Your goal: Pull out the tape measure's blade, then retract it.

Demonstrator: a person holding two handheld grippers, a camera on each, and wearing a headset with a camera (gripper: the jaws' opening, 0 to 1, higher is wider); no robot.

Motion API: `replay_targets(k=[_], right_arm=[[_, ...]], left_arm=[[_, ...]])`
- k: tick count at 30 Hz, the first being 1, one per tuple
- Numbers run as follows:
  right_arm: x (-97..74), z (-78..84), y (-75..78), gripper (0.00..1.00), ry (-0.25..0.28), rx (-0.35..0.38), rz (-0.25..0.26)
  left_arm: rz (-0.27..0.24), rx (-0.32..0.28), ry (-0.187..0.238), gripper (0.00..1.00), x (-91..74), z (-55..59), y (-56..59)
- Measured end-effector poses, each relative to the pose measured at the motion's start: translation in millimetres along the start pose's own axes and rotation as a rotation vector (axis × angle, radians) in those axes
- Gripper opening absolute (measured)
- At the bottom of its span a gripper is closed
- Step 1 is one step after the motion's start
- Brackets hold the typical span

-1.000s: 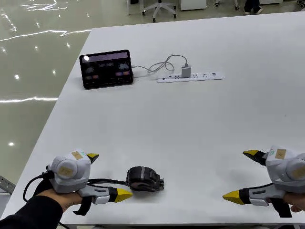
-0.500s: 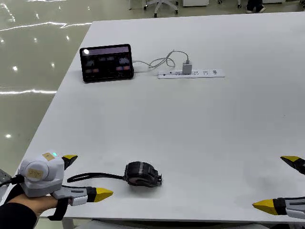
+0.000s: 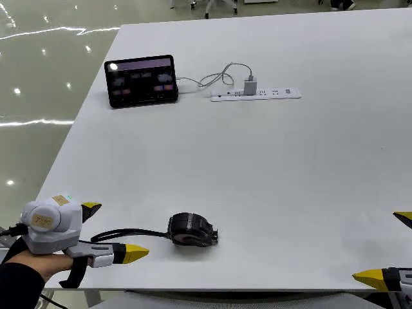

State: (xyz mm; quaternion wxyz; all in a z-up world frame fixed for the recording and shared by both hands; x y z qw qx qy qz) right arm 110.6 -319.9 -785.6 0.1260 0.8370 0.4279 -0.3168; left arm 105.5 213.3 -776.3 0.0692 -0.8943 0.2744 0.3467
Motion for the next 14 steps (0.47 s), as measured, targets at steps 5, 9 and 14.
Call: replay_targets(k=[5, 9, 14], right_arm=[[2.0, -2.9, 1.2, 1.00, -0.005, -0.016, -0.001], [2.6, -3.4, 0.3, 1.00, -0.005, -0.023, -0.004], [3.5, -0.2, -0.1, 1.00, -0.024, -0.028, -0.005]], left_arm=[[-0.001, -0.003, -0.006, 1.00, -0.7, -0.1, -0.5], [-0.006, 0.008, 0.004, 1.00, -2.2, -2.2, -1.5], [-0.014, 0.004, 0.010, 1.00, -4.1, -3.6, -4.0]])
Point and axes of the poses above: the centre of the closed fingertips' face, and the gripper's own axes: x roughly forward along the fingers, y roughly to its right, z roughly out of its underside, the point moved 8 cm from there along -x, roughly backward along the fingers, and after that the axes turned 4 degrees about -z, right-handed, at the moved point
